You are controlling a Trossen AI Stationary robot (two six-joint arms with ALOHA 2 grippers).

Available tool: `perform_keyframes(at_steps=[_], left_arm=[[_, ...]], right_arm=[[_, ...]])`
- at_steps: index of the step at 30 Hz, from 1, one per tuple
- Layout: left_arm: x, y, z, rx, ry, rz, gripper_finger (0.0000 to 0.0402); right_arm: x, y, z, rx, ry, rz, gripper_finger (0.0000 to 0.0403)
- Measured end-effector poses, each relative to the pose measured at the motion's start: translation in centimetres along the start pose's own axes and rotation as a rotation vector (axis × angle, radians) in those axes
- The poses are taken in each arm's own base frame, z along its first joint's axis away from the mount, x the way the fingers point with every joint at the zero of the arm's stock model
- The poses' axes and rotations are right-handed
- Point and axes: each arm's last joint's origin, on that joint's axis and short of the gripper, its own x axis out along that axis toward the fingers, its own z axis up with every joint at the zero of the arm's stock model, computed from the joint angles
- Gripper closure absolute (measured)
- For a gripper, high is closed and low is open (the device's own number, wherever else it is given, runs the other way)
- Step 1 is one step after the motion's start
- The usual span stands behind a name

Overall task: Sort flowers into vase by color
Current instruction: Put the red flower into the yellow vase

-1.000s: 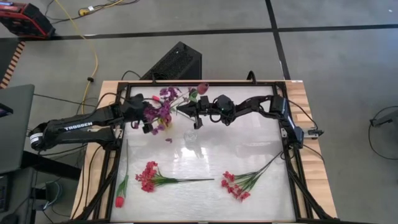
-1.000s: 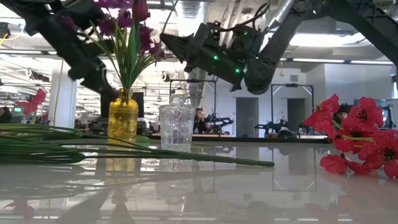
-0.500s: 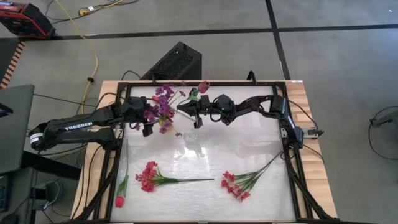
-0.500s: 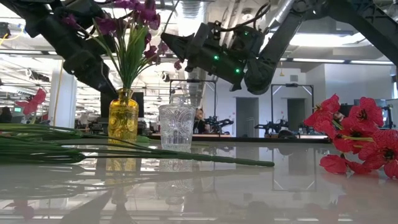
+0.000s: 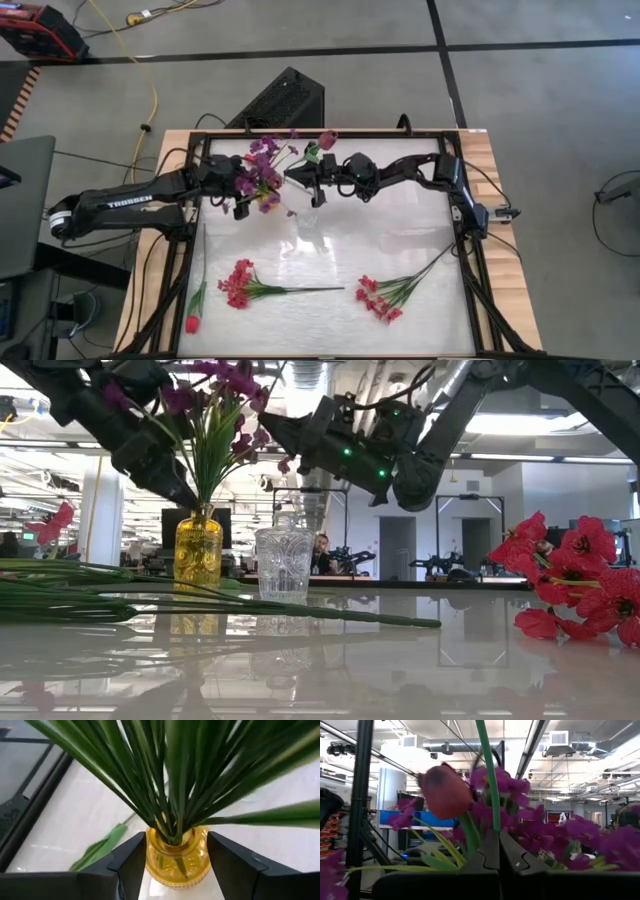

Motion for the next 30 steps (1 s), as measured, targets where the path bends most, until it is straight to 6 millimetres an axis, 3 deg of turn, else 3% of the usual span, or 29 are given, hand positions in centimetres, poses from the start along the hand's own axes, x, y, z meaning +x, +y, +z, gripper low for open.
perform_keyframes(at_steps=[4, 21, 30], left_arm=[[1.2, -0.1, -0.5, 0.006, -0.005, -0.016, 0.0203], [2.9, 0.1, -0.1, 0.02, -0.027, 0.001, 0.0203], [3.0, 0.4, 0.2, 0.03, -0.054, 0.036, 0.027]], right_arm=[[0.2, 0.3, -0.1, -0.009, 0.003, -0.024, 0.0388], [-0.7, 0.5, -0.9, 0.007, 0.035, -0.094, 0.0388], [-0.9, 0.6, -0.8, 0.007, 0.019, -0.087, 0.0388]])
